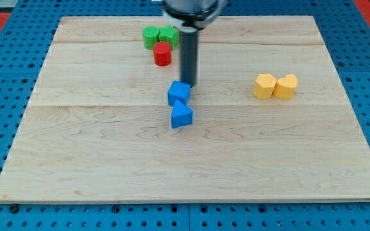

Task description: Move the blue blocks closer to the yellow blocks

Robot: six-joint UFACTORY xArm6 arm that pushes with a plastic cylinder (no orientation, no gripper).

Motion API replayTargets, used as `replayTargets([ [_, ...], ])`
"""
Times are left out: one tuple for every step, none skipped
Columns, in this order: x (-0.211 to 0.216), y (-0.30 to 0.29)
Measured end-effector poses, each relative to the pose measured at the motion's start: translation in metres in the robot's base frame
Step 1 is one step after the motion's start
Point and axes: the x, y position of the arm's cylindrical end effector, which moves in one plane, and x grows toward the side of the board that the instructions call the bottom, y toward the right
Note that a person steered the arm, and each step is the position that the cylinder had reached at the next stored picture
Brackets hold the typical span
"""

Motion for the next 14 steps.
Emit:
replayTargets([
  [0.017,-0.07],
  [0.048,-0.086],
  [0.063,-0.031],
  [0.023,0.008],
  [-0.005,0.042],
  [-0.009,0.082],
  [0.001,0.093],
  [-0.01,0.101],
  [-0.039,0.102],
  [-0.044,0.125],
  [-0.037,0.125],
  [-0.023,0.057],
  [0.008,-0.042],
  [0.078,-0.077],
])
